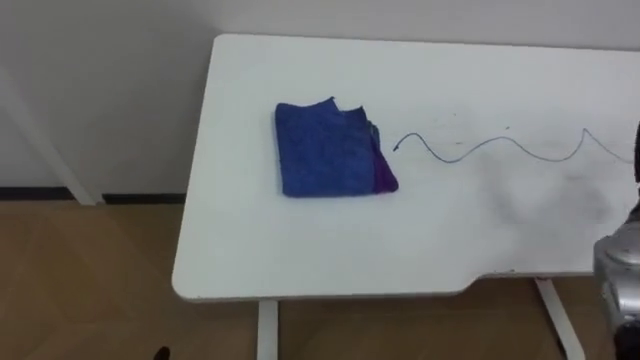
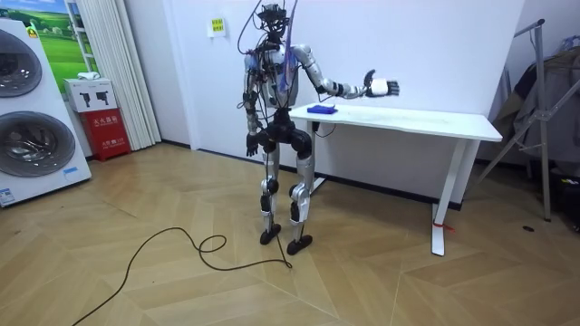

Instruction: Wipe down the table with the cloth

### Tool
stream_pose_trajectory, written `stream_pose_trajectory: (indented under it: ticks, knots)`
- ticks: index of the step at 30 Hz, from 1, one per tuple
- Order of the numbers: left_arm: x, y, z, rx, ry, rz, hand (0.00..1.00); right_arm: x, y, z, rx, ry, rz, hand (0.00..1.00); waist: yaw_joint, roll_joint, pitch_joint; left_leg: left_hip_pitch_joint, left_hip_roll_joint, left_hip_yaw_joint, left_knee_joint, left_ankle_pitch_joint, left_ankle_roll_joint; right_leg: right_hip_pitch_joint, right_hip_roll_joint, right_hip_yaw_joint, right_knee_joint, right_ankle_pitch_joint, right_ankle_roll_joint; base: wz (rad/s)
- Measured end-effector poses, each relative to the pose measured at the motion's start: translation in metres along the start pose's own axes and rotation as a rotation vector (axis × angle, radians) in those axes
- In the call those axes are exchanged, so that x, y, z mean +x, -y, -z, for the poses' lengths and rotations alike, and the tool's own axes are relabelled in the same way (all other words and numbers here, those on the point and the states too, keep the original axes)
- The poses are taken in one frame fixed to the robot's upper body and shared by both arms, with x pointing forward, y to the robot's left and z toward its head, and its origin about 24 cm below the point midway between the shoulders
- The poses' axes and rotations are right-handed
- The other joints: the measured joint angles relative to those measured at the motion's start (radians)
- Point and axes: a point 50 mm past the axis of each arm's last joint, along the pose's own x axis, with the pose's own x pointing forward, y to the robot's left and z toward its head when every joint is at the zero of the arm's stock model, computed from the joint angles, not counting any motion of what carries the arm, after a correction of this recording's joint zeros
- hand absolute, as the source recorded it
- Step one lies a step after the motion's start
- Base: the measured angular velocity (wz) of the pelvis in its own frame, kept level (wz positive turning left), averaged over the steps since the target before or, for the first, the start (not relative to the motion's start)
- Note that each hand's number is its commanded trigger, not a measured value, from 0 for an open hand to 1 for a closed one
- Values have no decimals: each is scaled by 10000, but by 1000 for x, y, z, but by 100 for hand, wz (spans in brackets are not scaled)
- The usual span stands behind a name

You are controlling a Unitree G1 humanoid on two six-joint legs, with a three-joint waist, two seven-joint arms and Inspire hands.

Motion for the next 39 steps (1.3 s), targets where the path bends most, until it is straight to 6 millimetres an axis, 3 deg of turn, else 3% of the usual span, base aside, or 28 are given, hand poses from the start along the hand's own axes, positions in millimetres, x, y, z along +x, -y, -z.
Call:
stream_pose_trajectory:
  ticks: [3, 5, 7, 10, 13, 15, 18, 19, 20, 21, 22, 23, 24, 25, 27, 30, 32, 33, 39]
  knots:
    - [1, -4, -3, 63, 106, 53, 0, -1, 0, -42, -819, 2253, -451, 0, 47, -70, 15, 5, 2, -162, -8, 20, -32, 41, -8, -189, 12, -47, -32, 10]
    - [1, -3, -13, 176, 426, 250, 0, -7, -12, -80, -1387, 4011, -938, 0, 223, -84, 21, -5, 10, -177, -7, 23, -37, -77, 14, -130, 43, -78, -57, -6]
    - [2, -1, -25, 376, 757, 402, 0, -17, -23, -104, -1873, 5173, -1342, 0, 425, -85, 29, -8, 22, -194, -21, 27, -44, -48, 38, -147, 15, -78, -58, -1]
    - [3, 0, -43, 437, 1198, 521, 0, -32, -44, -116, -2956, 6254, -2215, 0, 864, -157, 82, 138, 47, -316, -17, 30, -49, 73, 76, -159, 14, -94, -84, 5]
    - [4, -1, -55, 260, 1451, 550, 0, -43, -58, -117, -3850, 6765, -2928, 0, 1207, -189, 80, 61, 50, -451, -16, 30, -50, 61, 72, -242, 10, -96, -88, 15]
    - [4, -1, -59, 174, 1516, 576, 0, -49, -66, -116, -4373, 6933, -3165, 0, 1242, -166, 100, -44, 40, -625, -13, 32, -53, 10, 58, -462, 40, -112, -114, 25]
    - [4, -1, -63, 220, 1619, 625, 0, -60, -84, -107, -5252, 6978, -4277, 0, 1672, -137, 121, -34, 119, -1404, -17, 31, -56, -582, 250, -373, 463, -469, -367, -18]
    - [4, -4, -64, 194, 1624, 557, 0, -68, -91, -109, -5604, 7287, -4637, 0, 1790, -162, 119, -154, 191, -1888, 26, 12, -88, -1110, 658, -273, -250, -135, -778, -16]
    - [4, -1, -63, 233, 1556, 644, 0, -77, -98, -106, -5994, 7586, -4990, 0, 1689, -54, 99, -217, 288, -2097, 204, -117, -393, -1125, 748, -545, -378, 612, -936, -5]
    - [4, 1, -63, 257, 1560, 728, 0, -81, -102, -105, -6143, 7620, -5167, 0, 1659, -5, 139, -312, 306, -1958, 409, -160, -591, -1054, 746, -423, -318, 670, -965, 34]
    - [4, 3, -65, 334, 1589, 907, 0, -86, -109, -100, -6432, 7538, -5538, 0, 1526, -81, 162, -567, 331, -1326, 459, -234, -948, -875, 577, -141, -316, 672, -968, 57]
    - [4, 4, -73, 448, 1793, 1013, 0, -87, -111, -98, -6776, 7422, -5605, 0, 1430, -226, 213, -1077, 373, -906, -40, 9, -982, -831, 388, 157, -324, 646, -926, 68]
    - [3, 4, -83, 502, 2037, 1023, 0, -85, -111, -97, -6942, 7376, -5575, 0, 1458, -273, 230, -1386, 415, -782, -326, 405, -948, -840, 327, 178, -309, 592, -836, 50]
    - [3, 4, -90, 635, 2211, 1067, 0, -86, -115, -93, -7141, 7188, -5799, 0, 1642, -410, 184, -1558, 429, -387, -50, 1053, -710, -831, 202, 170, -225, 381, -546, 19]
    - [3, 8, -90, 640, 2175, 1190, 0, -88, -120, -87, -7545, 7036, -6193, 0, 1851, -416, 183, -1317, 328, -483, -30, 1055, -705, -730, 102, -112, -174, 265, -365, 9]
    - [3, 8, -88, 590, 2028, 1212, 0, -91, -122, -89, -7762, 7153, -6314, 0, 2090, -388, 202, -1208, 217, -1121, -45, 1048, -707, -656, 70, -472, -227, 224, -333, -6]
    - [3, 13, -86, 440, 1936, 1355, 0, -91, -123, -85, -7975, 7017, -6488, 0, 2025, -207, 246, -1130, 133, -1115, -62, 1045, -708, -439, 16, -586, -167, 204, -363, 5]
    - [2, 16, -87, 425, 1946, 1442, 0, -91, -124, -79, -8130, 6776, -6637, 0, 2004, -138, 217, -1055, 130, -1050, -100, 1045, -708, -393, 21, -660, -162, 201, -358, 4]
    - [2, 18, -87, 336, 1966, 1528, 0, -94, -122, -53, -8562, 5940, -7237, 0, 1920, -129, 211, -881, 117, -1033, -114, 1045, -707, -202, 57, -703, -160, 195, -355, 2]
